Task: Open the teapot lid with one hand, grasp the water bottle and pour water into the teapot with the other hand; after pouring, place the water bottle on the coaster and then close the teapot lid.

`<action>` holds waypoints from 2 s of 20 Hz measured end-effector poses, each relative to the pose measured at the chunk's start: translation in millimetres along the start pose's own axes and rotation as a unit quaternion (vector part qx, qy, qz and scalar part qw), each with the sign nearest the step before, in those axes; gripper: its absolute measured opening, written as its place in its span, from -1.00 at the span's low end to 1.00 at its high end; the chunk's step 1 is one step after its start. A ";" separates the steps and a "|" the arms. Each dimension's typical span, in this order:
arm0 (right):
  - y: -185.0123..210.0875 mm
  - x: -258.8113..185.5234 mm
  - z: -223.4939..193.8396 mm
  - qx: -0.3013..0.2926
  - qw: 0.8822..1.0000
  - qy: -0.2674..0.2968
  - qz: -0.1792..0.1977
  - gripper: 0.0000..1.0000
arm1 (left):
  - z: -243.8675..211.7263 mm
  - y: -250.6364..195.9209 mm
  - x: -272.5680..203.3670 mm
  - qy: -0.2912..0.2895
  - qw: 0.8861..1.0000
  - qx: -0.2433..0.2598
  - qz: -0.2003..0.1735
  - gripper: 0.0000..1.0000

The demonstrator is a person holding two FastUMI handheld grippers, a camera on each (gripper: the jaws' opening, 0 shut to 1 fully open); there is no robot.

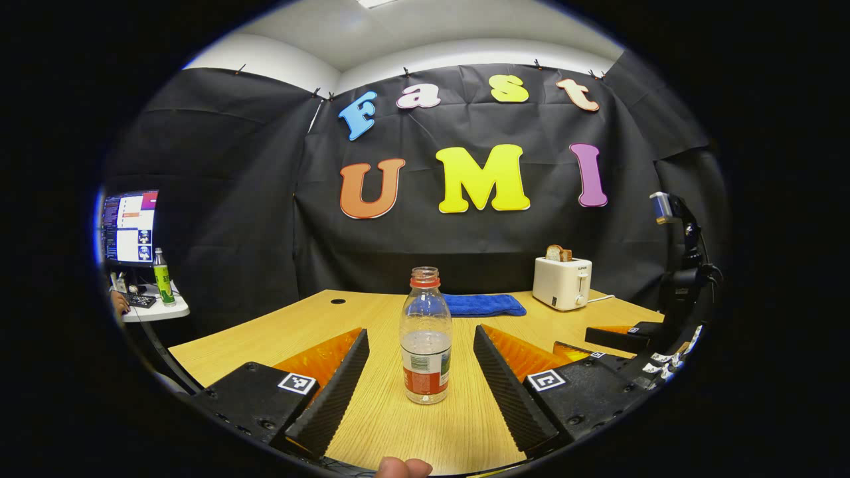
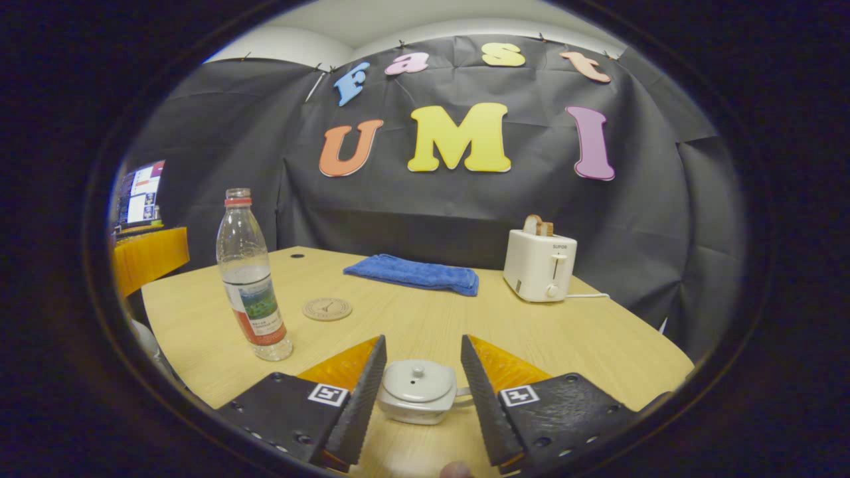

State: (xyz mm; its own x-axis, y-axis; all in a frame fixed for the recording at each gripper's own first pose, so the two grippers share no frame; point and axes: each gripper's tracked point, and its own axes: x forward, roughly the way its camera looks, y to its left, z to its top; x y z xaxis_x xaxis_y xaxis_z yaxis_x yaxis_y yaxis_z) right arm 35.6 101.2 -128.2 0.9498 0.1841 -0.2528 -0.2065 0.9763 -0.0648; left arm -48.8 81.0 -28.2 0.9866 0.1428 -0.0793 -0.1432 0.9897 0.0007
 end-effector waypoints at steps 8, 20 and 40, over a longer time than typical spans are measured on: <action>-0.5 7.6 -4.7 -0.008 1.000 0.017 -0.003 -0.80 | -5.8 7.7 2.7 0.010 1.000 -0.007 0.006 0.99; -1.5 -3.5 25.1 -0.003 1.000 -0.011 0.020 -1.00 | -52.9 -13.1 14.3 0.071 0.996 -0.028 -0.049 0.99; -68.8 -41.1 46.4 -0.016 0.998 -0.048 -0.029 -1.00 | -68.6 -9.7 75.8 0.094 0.995 0.022 -0.033 0.71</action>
State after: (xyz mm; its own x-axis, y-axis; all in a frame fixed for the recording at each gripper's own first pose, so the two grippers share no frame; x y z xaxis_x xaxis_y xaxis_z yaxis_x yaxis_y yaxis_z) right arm 21.6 31.8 -68.5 0.9781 0.1394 -0.1543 -0.1568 0.9818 -0.1069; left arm 22.0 81.4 -102.6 0.9609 0.0775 -0.2658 -0.0716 0.9969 0.0319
